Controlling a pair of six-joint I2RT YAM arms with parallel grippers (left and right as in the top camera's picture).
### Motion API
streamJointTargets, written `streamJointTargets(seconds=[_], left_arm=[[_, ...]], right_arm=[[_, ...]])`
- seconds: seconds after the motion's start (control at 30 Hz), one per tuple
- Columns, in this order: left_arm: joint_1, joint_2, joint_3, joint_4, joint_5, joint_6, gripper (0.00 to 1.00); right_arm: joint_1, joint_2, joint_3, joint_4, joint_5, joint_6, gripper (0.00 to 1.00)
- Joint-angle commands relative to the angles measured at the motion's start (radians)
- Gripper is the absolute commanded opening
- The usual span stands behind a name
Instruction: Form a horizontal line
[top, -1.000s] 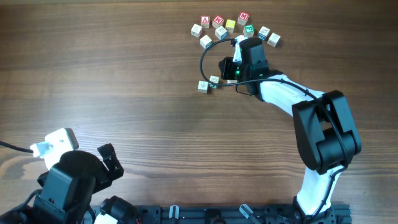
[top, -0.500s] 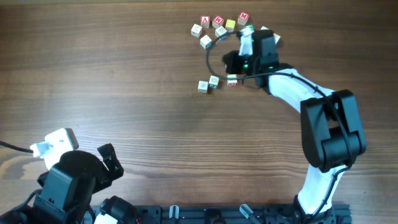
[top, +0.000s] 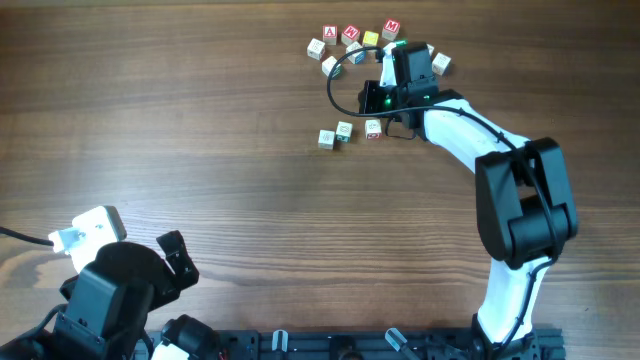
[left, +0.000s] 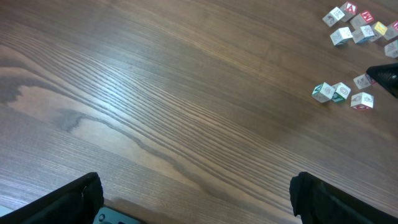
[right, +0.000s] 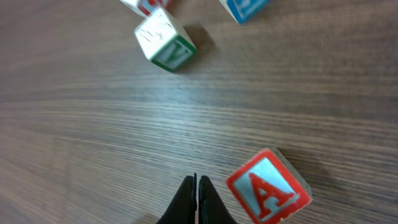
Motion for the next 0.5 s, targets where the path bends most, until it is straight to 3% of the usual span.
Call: streamJointTargets(seconds=[0.0,0.33,0.37,0.4,0.43,0.47], left_arm=[[0.003,-0.003,-0.002,0.002,-0.013,-0.013,1.00],[0.003,-0.003,-0.002,0.002,-0.013,-0.012,1.00],[0.003,-0.003,-0.002,0.002,-0.013,-0.012,1.00],[0.003,-0.003,-0.002,0.002,-0.013,-0.012,1.00],[0.004,-0.003,-0.002,0.002,-0.013,-0.012,1.00],[0.003,-0.003,-0.002,0.002,-0.013,-0.012,1.00]], right_arm=[[0.002,0.045,0.014,-0.021,0.024,-0.031,0.04],[-0.060,0.051,0.091,-0.057,0.143,-0.031,0.04],[-0.060,0.050,0.132,-0.108,0.135,-0.036,0.13],[-0.059,0.048,0.165,-0.159,0.126,-0.045,0.35],[-0.057,0.042,0.185,-0.196,0.111,-0.063,0.49],[-0.052,0.032,0.199,-0.232,0.109,-0.066,0.57]])
